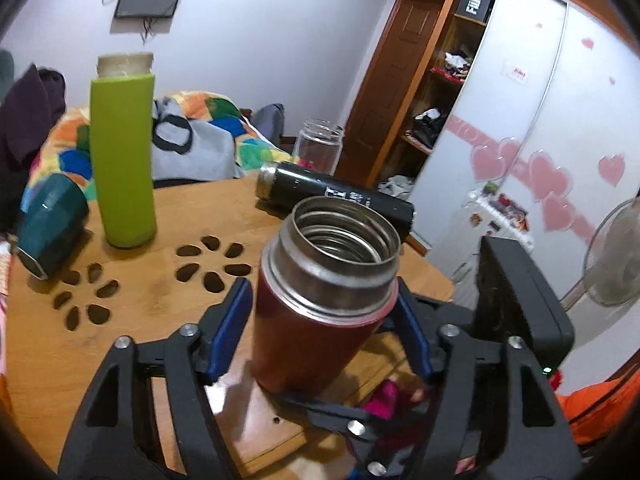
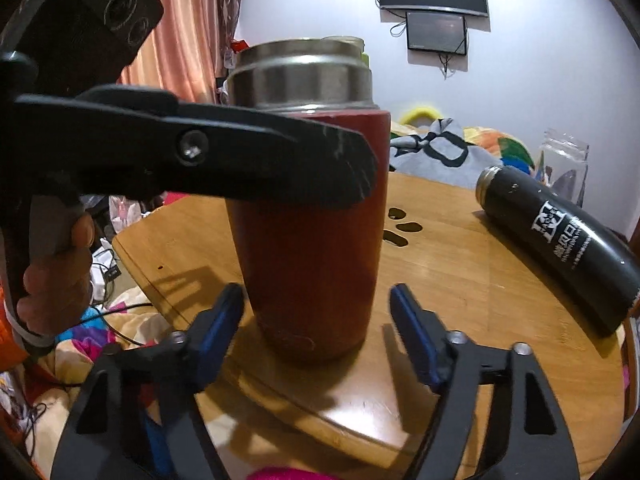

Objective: Flip cup upside down

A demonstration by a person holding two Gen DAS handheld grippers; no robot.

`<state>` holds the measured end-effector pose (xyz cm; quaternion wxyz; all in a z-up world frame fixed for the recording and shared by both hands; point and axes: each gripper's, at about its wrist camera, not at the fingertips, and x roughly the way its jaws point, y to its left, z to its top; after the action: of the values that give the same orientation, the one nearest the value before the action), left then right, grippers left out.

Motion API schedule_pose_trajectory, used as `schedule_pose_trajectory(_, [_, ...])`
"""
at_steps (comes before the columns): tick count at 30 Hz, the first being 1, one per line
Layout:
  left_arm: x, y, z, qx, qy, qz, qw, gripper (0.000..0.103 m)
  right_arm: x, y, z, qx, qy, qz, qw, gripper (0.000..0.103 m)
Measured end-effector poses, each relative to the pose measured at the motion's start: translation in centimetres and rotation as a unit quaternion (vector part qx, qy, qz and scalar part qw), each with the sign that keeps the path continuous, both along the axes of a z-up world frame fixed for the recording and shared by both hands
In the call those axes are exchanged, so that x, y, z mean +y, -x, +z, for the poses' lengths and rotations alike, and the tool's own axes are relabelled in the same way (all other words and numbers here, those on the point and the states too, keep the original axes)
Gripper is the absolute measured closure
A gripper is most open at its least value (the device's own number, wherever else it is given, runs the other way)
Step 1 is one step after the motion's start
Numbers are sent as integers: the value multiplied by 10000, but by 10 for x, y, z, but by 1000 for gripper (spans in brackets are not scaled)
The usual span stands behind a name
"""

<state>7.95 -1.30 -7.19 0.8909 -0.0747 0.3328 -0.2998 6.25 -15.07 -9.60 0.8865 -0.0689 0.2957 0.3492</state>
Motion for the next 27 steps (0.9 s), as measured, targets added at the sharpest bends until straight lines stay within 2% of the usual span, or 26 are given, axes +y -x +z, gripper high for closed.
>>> schedule_pose_trajectory(2, [1, 0, -1, -21, 13, 30, 10000, 36, 2, -3, -1, 95, -96, 56, 9999, 43])
schedule_pose_trajectory(5, [3, -1, 0, 17, 101, 48, 9999, 36, 5, -2, -1, 54, -76, 38, 9999, 44])
schedule_pose_trajectory(11, [22, -12, -2, 318, 624, 172, 9974, 38, 5, 2, 2, -12, -12, 25, 10000, 44])
schedule_pose_trajectory(17, [48, -26, -13, 785, 1136, 461, 9894, 38, 2, 4, 7, -21, -72, -14, 10000, 44])
schedule_pose_trajectory(21, [59, -32, -29, 1112, 1184, 686, 9843, 37, 1, 1, 8, -9, -128, -58, 9999, 44])
schedule_pose_trajectory(23, [67, -34, -36, 1251, 1441, 693, 9792, 38, 1, 0, 7, 11, -157, -60, 9999, 44])
schedule_pose_trajectory(27, [71, -36, -42, 1328, 1617, 708, 9753, 37, 3, 1, 8, -51, -98, -82, 9999, 44])
